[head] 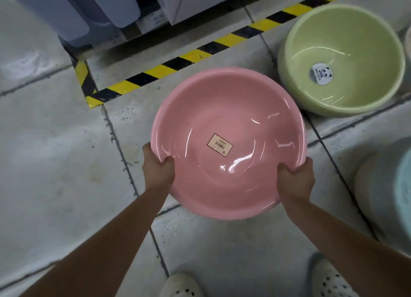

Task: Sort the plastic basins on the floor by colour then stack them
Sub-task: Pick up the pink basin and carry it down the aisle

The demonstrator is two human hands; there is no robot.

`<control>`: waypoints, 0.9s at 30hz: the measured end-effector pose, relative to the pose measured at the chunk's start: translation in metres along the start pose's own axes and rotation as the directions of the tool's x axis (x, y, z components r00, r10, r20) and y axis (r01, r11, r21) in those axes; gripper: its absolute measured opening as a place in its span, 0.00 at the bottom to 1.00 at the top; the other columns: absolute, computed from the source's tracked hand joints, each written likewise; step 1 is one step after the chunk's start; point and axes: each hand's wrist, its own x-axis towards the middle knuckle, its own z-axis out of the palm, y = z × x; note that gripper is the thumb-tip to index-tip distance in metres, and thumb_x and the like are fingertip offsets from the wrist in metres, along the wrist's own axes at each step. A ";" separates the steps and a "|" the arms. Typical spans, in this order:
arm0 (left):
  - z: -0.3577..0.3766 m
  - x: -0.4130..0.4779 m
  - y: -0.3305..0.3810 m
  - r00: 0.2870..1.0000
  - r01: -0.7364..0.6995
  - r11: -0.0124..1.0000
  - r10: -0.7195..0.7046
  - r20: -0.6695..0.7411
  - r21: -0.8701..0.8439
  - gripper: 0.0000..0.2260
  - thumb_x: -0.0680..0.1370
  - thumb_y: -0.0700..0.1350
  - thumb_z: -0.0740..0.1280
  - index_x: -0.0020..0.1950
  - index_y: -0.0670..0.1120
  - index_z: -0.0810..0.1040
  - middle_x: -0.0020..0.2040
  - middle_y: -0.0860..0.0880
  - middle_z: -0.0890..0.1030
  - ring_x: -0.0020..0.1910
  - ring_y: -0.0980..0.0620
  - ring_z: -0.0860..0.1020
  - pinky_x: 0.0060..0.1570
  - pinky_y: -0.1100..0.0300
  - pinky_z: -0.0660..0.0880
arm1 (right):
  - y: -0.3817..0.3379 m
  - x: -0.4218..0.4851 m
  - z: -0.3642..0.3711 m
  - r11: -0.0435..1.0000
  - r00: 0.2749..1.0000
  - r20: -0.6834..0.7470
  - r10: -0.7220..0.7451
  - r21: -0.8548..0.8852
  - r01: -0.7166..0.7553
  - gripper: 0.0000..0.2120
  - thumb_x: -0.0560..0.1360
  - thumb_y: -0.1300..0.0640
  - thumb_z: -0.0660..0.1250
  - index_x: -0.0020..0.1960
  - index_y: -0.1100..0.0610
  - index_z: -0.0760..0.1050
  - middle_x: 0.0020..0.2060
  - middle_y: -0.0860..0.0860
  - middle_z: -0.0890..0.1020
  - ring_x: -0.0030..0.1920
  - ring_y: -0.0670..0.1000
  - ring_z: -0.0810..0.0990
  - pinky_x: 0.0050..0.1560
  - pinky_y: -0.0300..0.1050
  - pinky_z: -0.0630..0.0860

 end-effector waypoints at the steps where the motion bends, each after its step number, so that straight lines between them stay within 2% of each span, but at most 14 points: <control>1: 0.001 -0.002 0.002 1.000 0.010 1.000 -0.010 -0.017 -0.005 0.21 0.75 0.35 0.63 0.68 0.45 0.67 0.46 0.52 0.77 0.40 0.59 0.75 0.43 0.58 0.72 | 0.000 0.001 -0.001 1.000 1.000 0.012 0.013 -0.008 -0.013 0.15 0.75 0.61 0.65 0.61 0.62 0.71 0.44 0.54 0.77 0.43 0.55 0.76 0.47 0.46 0.73; 3: 0.001 -0.007 0.005 0.998 0.013 1.000 -0.013 -0.066 -0.004 0.21 0.74 0.35 0.64 0.66 0.45 0.68 0.43 0.56 0.76 0.39 0.58 0.75 0.39 0.61 0.71 | -0.001 -0.002 -0.004 1.000 1.000 0.028 0.003 0.002 -0.003 0.17 0.74 0.63 0.65 0.62 0.63 0.71 0.45 0.53 0.77 0.43 0.55 0.76 0.47 0.44 0.71; 5: 0.004 -0.008 0.011 0.996 0.019 1.000 -0.018 -0.090 0.013 0.20 0.73 0.35 0.64 0.65 0.44 0.69 0.42 0.57 0.74 0.40 0.53 0.76 0.37 0.62 0.70 | -0.001 0.000 -0.007 1.000 0.998 0.058 -0.002 0.026 0.000 0.18 0.74 0.63 0.66 0.63 0.62 0.71 0.45 0.52 0.77 0.43 0.54 0.76 0.47 0.44 0.71; 8: 0.007 -0.004 0.012 0.996 0.004 0.999 -0.001 -0.087 0.034 0.20 0.74 0.36 0.66 0.65 0.43 0.69 0.45 0.52 0.76 0.41 0.51 0.75 0.37 0.62 0.71 | -0.001 0.015 -0.008 0.997 0.988 0.148 -0.049 0.058 0.041 0.19 0.74 0.62 0.66 0.64 0.60 0.70 0.48 0.51 0.78 0.45 0.54 0.77 0.48 0.43 0.71; 11: 0.013 0.006 0.011 0.995 -0.029 0.999 0.032 -0.094 0.037 0.21 0.74 0.37 0.67 0.66 0.42 0.68 0.52 0.47 0.76 0.47 0.45 0.76 0.45 0.54 0.74 | -0.002 0.036 -0.007 0.990 0.972 0.207 -0.113 0.103 0.093 0.21 0.72 0.60 0.65 0.65 0.56 0.69 0.51 0.50 0.78 0.49 0.54 0.77 0.53 0.47 0.75; 14: 0.021 0.014 0.010 0.990 -0.063 0.997 0.068 -0.127 0.042 0.20 0.74 0.38 0.68 0.66 0.42 0.69 0.53 0.47 0.76 0.49 0.43 0.76 0.46 0.52 0.72 | 0.001 0.049 -0.009 0.981 0.947 0.273 -0.170 0.135 0.138 0.22 0.72 0.59 0.66 0.65 0.55 0.68 0.52 0.49 0.78 0.51 0.54 0.78 0.54 0.49 0.76; 16: 0.018 0.014 0.009 0.984 -0.089 0.994 0.097 -0.149 0.062 0.22 0.74 0.40 0.68 0.67 0.42 0.69 0.54 0.45 0.77 0.52 0.41 0.77 0.47 0.52 0.73 | -0.001 0.052 -0.013 0.978 0.915 0.347 -0.206 0.112 0.178 0.25 0.69 0.54 0.68 0.64 0.56 0.68 0.54 0.51 0.79 0.52 0.55 0.80 0.56 0.53 0.78; 18: 0.011 0.010 0.018 0.977 -0.131 0.982 0.151 -0.148 0.138 0.27 0.74 0.43 0.68 0.73 0.44 0.65 0.61 0.43 0.76 0.58 0.39 0.77 0.53 0.51 0.74 | -0.007 0.058 -0.028 0.968 0.875 0.416 -0.249 0.091 0.232 0.34 0.64 0.43 0.70 0.66 0.55 0.68 0.57 0.53 0.80 0.54 0.57 0.81 0.55 0.61 0.80; 20: 0.006 0.000 0.046 0.959 -0.193 0.956 0.232 -0.164 0.223 0.31 0.75 0.45 0.68 0.76 0.46 0.62 0.69 0.43 0.73 0.63 0.40 0.75 0.59 0.50 0.72 | -0.017 0.064 -0.054 0.960 0.859 0.431 -0.277 0.085 0.267 0.41 0.66 0.37 0.71 0.72 0.55 0.66 0.65 0.52 0.76 0.61 0.56 0.79 0.61 0.58 0.77; 21: 0.008 -0.007 0.066 0.940 -0.259 0.934 0.303 -0.159 0.247 0.30 0.74 0.47 0.68 0.75 0.46 0.63 0.70 0.43 0.72 0.64 0.41 0.75 0.61 0.51 0.71 | -0.023 0.069 -0.071 0.956 0.865 0.409 -0.292 0.090 0.280 0.40 0.70 0.38 0.71 0.74 0.55 0.64 0.67 0.51 0.75 0.63 0.54 0.77 0.63 0.52 0.74; 23: 0.027 -0.030 0.109 0.877 -0.437 0.854 0.474 -0.076 0.282 0.26 0.76 0.47 0.68 0.72 0.46 0.67 0.70 0.44 0.72 0.62 0.47 0.74 0.61 0.58 0.68 | -0.029 0.083 -0.110 0.941 0.888 0.310 -0.338 0.127 0.314 0.33 0.74 0.41 0.69 0.75 0.52 0.64 0.65 0.49 0.75 0.61 0.51 0.77 0.60 0.45 0.72; 25: 0.065 -0.059 0.151 0.780 -0.619 0.738 0.618 0.100 0.269 0.20 0.78 0.44 0.67 0.70 0.46 0.70 0.68 0.48 0.74 0.62 0.54 0.72 0.63 0.62 0.65 | -0.029 0.100 -0.154 0.915 0.894 0.200 -0.401 0.133 0.380 0.29 0.75 0.41 0.69 0.72 0.48 0.66 0.62 0.46 0.77 0.55 0.49 0.78 0.55 0.45 0.73; 27: 0.114 -0.094 0.184 0.636 -0.761 0.638 0.702 0.319 0.114 0.18 0.79 0.43 0.66 0.69 0.46 0.71 0.63 0.52 0.76 0.61 0.57 0.74 0.66 0.60 0.69 | -0.018 0.118 -0.197 0.881 0.880 0.060 -0.472 0.087 0.466 0.29 0.74 0.41 0.70 0.72 0.48 0.67 0.60 0.45 0.77 0.53 0.48 0.78 0.53 0.45 0.73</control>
